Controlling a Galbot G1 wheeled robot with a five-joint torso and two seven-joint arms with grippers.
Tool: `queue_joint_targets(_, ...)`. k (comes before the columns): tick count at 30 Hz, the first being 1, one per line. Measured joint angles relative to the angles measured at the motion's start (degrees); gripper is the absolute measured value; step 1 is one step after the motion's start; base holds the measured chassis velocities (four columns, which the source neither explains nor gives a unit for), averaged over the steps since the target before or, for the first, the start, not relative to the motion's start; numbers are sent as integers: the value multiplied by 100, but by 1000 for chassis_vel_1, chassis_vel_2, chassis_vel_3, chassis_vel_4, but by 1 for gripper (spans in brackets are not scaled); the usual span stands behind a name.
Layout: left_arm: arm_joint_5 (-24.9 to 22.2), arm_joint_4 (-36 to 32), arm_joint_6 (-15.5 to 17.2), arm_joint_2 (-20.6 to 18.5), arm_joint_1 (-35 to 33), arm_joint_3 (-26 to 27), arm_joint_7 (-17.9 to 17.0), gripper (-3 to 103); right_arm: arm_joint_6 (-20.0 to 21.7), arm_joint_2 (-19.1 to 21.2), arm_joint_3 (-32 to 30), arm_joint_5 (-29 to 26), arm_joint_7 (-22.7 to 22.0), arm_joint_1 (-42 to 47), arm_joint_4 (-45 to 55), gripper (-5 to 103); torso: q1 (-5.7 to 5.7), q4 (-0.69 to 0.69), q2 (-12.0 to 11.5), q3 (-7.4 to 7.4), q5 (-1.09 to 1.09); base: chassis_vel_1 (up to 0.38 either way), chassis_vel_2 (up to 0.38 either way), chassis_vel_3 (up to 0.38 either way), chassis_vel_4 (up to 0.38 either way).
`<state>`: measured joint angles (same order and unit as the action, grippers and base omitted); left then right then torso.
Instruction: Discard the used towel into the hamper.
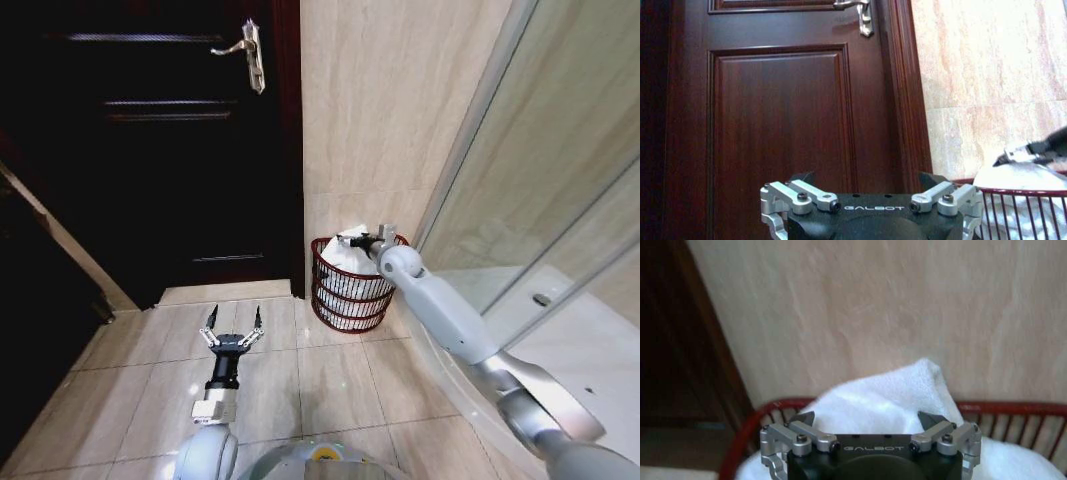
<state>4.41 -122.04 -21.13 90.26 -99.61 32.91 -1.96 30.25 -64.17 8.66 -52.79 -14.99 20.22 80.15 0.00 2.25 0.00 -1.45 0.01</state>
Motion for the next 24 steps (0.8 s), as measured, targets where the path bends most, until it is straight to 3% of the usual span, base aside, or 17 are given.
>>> queue_joint_targets(5, -34, 21, 12, -32, 42, 18, -8, 100, 52, -28, -62, 246, 122, -3, -490, 100, 0, 1, 0, 0, 0, 0, 0, 0, 0)
queue_joint_targets(14, -43, 158, 27, -59, 144, -20, -3, 100, 316, 76, -199, 212, 144, 41, -707, 100, 0, 0, 0, 0, -1, 0, 0, 0, 0)
queue_joint_targets(18, -60, 246, 28, -61, 205, -39, 0, 100, 870, 5, -312, 114, 380, -65, -965, 100, 0, 1, 1, 1, -2, 0, 0, 0, 0)
queue_joint_targets(24, -91, 287, 18, -56, 217, -25, 0, 100, 1164, -48, -279, 173, 599, -79, -1118, 100, 0, 0, 1, 1, -2, 0, 0, 0, 0)
